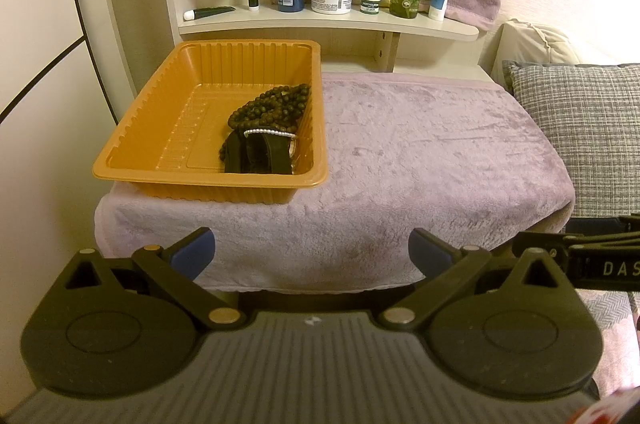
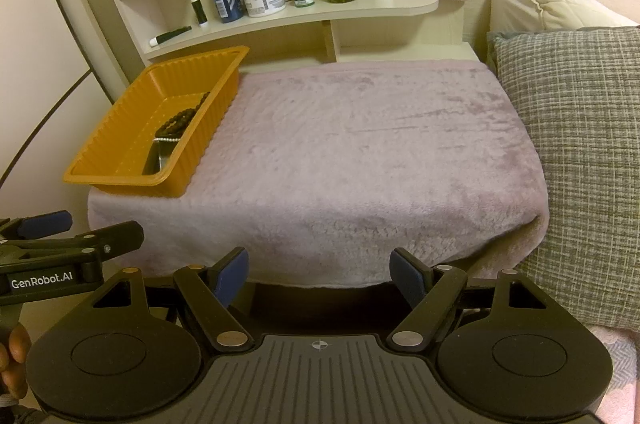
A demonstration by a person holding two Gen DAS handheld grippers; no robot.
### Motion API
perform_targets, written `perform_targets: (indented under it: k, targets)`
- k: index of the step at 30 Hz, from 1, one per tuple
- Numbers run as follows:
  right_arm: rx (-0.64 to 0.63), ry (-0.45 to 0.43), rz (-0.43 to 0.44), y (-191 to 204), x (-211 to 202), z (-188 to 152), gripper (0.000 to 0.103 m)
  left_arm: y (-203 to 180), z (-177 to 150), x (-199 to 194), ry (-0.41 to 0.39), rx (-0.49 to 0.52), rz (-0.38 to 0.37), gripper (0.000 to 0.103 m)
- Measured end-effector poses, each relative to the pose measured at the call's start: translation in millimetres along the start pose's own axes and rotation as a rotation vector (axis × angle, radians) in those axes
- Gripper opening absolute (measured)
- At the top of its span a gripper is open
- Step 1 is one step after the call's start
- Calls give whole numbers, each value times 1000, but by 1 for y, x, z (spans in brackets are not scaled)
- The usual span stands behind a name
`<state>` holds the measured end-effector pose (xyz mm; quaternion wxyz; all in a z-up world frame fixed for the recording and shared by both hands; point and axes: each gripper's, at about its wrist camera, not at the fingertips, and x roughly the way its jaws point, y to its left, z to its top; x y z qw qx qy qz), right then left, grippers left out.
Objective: Organize jewelry
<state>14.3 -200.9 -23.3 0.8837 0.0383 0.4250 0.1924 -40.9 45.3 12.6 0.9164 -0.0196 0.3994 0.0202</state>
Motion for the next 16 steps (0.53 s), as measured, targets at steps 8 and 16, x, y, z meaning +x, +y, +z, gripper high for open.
perform_targets:
  k: [8,16]
  targets:
    - [-1,0,0,1,0,-1,77,1,0,0,-3,-4,-2,102]
    - [0,0,1,1,0,-1,77,2,-2,-1,-16,-17,-6,102]
